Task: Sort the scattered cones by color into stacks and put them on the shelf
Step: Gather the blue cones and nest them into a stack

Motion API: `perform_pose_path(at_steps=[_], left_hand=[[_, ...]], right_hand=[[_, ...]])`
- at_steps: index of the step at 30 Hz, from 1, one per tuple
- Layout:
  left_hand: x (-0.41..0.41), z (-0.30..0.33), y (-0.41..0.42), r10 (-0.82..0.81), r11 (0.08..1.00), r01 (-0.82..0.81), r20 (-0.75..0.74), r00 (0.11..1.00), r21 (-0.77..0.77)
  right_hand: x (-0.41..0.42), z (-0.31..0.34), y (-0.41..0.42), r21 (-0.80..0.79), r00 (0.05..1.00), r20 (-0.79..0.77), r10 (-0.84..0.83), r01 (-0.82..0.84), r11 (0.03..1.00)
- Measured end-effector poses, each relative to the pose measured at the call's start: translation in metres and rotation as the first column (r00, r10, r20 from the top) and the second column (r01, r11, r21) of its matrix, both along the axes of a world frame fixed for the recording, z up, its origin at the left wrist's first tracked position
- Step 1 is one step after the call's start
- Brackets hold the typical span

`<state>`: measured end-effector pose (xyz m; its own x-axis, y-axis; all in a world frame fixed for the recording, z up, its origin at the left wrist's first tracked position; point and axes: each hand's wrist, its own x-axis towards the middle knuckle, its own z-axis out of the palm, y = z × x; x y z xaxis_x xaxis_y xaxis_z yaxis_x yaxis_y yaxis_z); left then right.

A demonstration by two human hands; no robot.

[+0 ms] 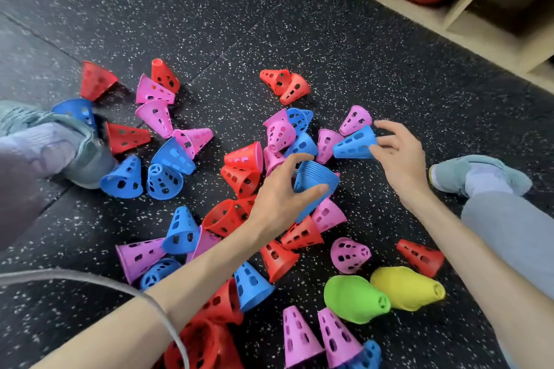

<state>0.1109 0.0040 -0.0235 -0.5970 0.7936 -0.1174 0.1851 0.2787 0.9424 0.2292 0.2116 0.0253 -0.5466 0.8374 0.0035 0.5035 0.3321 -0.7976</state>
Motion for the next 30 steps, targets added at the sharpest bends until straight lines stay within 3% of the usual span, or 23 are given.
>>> perform_pose_path(at_steps=[6,12,16,19,23,30], left_hand=[[0.007,0.016,-0.011,0.025,0.999,-0.025,0.001,1.0,0.021],[0.014,0.026,-0.011,-0.025,0.997,0.026,-0.008,1.0,0.067],[0.017,0.033,-0.003,-0.054,0.994,0.062,-0.095,0.994,0.09],[0.022,0.039,0.003,-0.068,0.989,0.086,-0.15,0.986,0.119],[0.028,0.042,0.015,-0.071,0.983,0.089,-0.116,0.991,0.163],[0.036,0.041,0.032,-0.081,0.974,0.101,-0.105,0.991,0.202]], right_hand=[[0.001,0.039,-0.041,-0.031,0.983,-0.065,0.172,-0.174,0.984],[0.024,0.053,-0.06,-0.131,0.968,-0.102,0.229,-0.241,0.962],[0.036,0.054,-0.07,-0.137,0.951,-0.11,0.29,-0.304,0.943],[0.045,0.055,-0.073,-0.142,0.949,-0.131,0.288,-0.305,0.942],[0.05,0.06,-0.068,-0.157,0.951,-0.17,0.258,-0.284,0.946],[0.057,0.056,-0.063,-0.159,0.962,-0.094,0.257,-0.269,0.95]])
